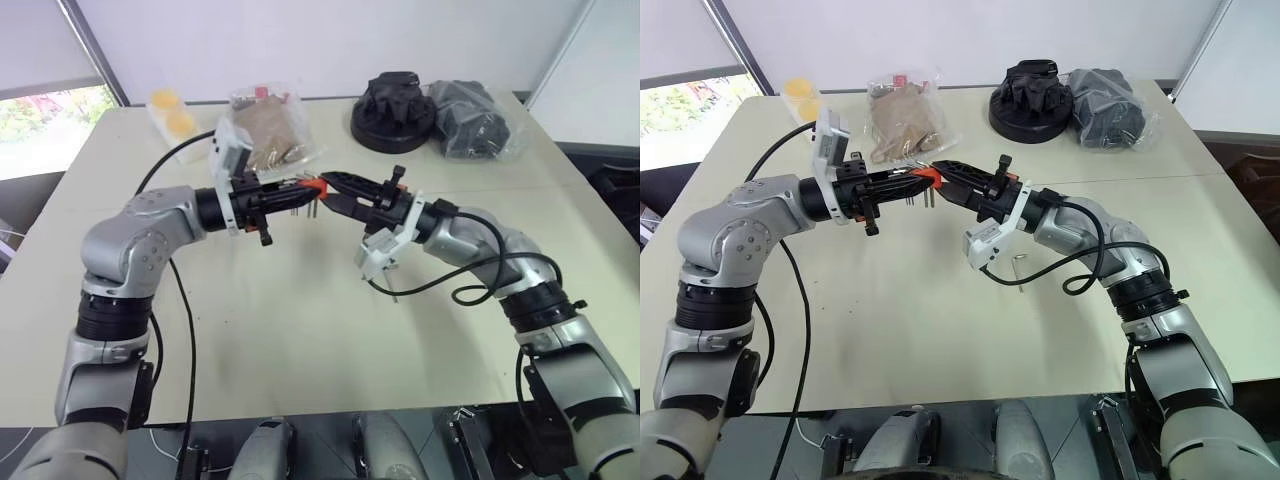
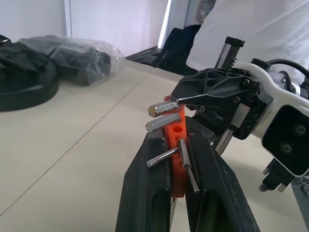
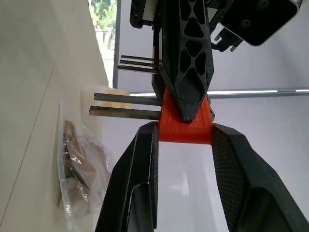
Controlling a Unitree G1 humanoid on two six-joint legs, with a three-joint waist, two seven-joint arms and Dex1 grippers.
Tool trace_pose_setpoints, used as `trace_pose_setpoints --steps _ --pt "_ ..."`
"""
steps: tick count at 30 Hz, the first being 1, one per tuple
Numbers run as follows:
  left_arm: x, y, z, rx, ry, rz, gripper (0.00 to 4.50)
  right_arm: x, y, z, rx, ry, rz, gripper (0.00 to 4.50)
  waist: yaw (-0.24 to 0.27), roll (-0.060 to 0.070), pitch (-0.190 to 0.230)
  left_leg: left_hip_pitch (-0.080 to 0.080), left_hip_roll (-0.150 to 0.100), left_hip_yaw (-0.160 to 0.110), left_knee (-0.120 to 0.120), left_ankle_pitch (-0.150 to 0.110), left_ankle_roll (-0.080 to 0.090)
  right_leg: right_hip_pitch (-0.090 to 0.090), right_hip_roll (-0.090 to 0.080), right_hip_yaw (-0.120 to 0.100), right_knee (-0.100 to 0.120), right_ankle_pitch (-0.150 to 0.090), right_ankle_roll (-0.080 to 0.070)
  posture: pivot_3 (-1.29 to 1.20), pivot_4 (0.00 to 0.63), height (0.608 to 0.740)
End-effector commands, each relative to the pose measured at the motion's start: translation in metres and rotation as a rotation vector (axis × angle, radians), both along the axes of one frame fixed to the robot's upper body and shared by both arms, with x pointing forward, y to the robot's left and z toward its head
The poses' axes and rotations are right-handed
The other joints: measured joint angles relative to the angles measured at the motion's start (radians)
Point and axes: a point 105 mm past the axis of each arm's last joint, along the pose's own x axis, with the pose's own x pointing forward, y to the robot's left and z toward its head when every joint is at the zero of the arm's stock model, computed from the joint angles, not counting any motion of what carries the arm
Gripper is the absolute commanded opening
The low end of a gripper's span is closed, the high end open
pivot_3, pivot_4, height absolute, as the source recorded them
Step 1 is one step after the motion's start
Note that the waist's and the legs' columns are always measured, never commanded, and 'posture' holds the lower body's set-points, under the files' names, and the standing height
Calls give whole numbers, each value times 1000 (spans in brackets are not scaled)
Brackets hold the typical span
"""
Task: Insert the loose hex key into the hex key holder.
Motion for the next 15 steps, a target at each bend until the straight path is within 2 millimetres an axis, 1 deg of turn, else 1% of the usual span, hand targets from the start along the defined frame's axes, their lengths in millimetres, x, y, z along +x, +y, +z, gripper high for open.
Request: trace_pose_setpoints --steps 1,2,3,4,5,7,9,11,13,14,15 --pt "-2 0 8 -21 -41 5 10 -11 7 10 17 -27 60 1522 0 0 0 0 0 0 0 0 0 0 0 0 0 0 0 0 150 740" --pt "-2 0 8 -21 -41 6 0 -11 7 10 18 -15 67 2060 0 0 0 0 0 0 0 0 0 0 0 0 0 0 0 0 150 740" --pt "-2 0 8 -21 -42 6 0 -12 7 9 15 -14 73 2380 0 0 0 0 0 0 0 0 0 0 0 0 0 0 0 0 150 740" --pt "-3 0 7 -22 -42 6 0 -12 7 8 14 -9 65 2912 0 0 0 0 0 0 0 0 0 0 0 0 0 0 0 0 150 740" --pt "-3 0 7 -22 -43 8 0 -8 5 5 1 12 37 3345 0 0 0 0 0 0 0 0 0 0 0 0 0 0 0 0 150 740" --pt "-3 1 6 -22 -47 18 0 -3 0 -2 -19 68 1 4420 0 0 0 0 0 0 0 0 0 0 0 0 0 0 0 0 150 740" --pt "-4 3 6 -29 -50 35 0 2 -8 -13 -27 153 -41 4420 0 0 0 0 0 0 0 0 0 0 0 0 0 0 0 0 150 740" --pt "-4 7 5 -33 -57 60 0 11 -22 -24 14 298 -126 4420 1 0 0 0 0 0 0 0 0 0 0 0 0 0 0 0 150 740" --pt "-4 13 2 -23 -68 95 0 29 -47 -32 176 583 -284 4420 2 0 0 0 0 0 1 0 0 1 -1 0 0 0 0 0 150 740" --pt "-4 15 0 -22 -68 110 0 35 -59 -36 258 730 -352 4420 2 0 0 0 0 -1 1 0 0 1 -2 0 0 0 0 0 150 740" --pt "-4 17 -3 -14 -76 125 0 37 -68 -36 318 853 -387 4420 3 0 0 -1 0 -1 2 0 0 1 -2 0 0 0 0 0 150 740"
